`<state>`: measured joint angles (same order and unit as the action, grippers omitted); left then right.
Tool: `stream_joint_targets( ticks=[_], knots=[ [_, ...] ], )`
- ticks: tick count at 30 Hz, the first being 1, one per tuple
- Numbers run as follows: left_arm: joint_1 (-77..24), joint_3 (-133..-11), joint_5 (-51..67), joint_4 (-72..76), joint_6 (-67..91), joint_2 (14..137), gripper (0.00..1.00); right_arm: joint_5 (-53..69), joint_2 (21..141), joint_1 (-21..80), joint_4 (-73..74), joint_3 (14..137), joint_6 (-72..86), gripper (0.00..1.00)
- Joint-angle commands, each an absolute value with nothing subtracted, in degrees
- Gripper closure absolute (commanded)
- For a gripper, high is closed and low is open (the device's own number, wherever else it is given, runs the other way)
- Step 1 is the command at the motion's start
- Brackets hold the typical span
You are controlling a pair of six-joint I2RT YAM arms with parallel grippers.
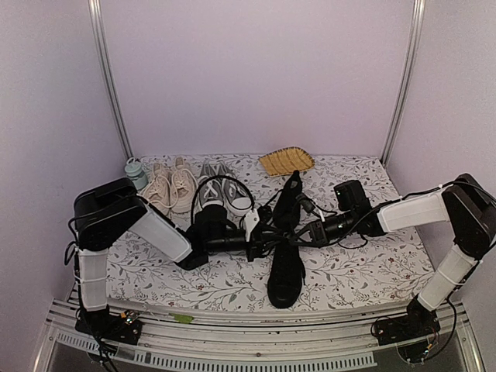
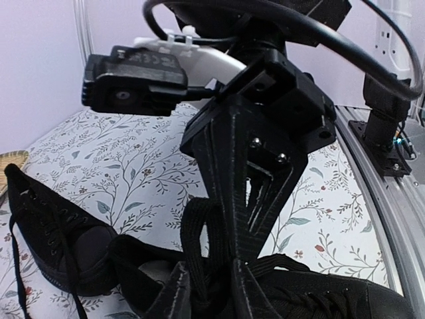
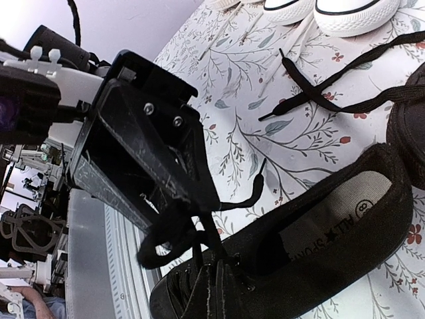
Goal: Tie the shoes
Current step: Adjust the loop with the shoelace from the shoe.
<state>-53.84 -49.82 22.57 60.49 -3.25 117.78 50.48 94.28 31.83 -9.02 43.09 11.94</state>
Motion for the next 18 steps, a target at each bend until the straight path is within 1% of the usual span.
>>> stream_joint_targets(
  ticks=[1, 2, 4, 6, 10, 13, 16, 18],
  knots=[
    [-51.6, -50.8, 24.3, 62.3, -2.0, 118.1, 0.76, 49.6, 92.0, 31.6, -8.0, 42.7, 11.0, 1.0],
    [-51.6, -51.2, 23.2, 61.2, -2.2, 118.3, 0.75, 49.5, 91.8, 31.6, -7.9, 42.5, 11.0, 1.0],
    [-51.5, -52.5, 22.0, 58.3, -3.2, 118.7, 0.69, 49.6, 91.6, 31.6, -7.9, 42.3, 11.1, 1.0],
    [-51.5, -52.4, 24.3, 57.6, -4.5, 118.4, 0.61, 49.5, 91.7, 31.7, -7.2, 42.7, 10.8, 1.0],
    [-51.6, -50.9, 30.3, 59.6, -4.9, 116.8, 0.47, 48.7, 91.9, 31.6, -6.1, 43.4, 9.8, 1.0],
    [-51.5, -52.1, 34.3, 58.2, -5.5, 116.5, 0.37, 49.1, 92.5, 31.7, -5.9, 44.1, 9.7, 1.0],
    [-51.5, -54.0, 35.1, 54.7, -6.5, 116.1, 0.26, 49.2, 93.1, 31.6, -5.4, 44.7, 9.3, 1.0],
    [-51.6, -54.0, 34.9, 54.3, -7.0, 115.4, 0.22, 49.0, 93.2, 31.6, -5.3, 44.5, 9.1, 1.0]
  ],
)
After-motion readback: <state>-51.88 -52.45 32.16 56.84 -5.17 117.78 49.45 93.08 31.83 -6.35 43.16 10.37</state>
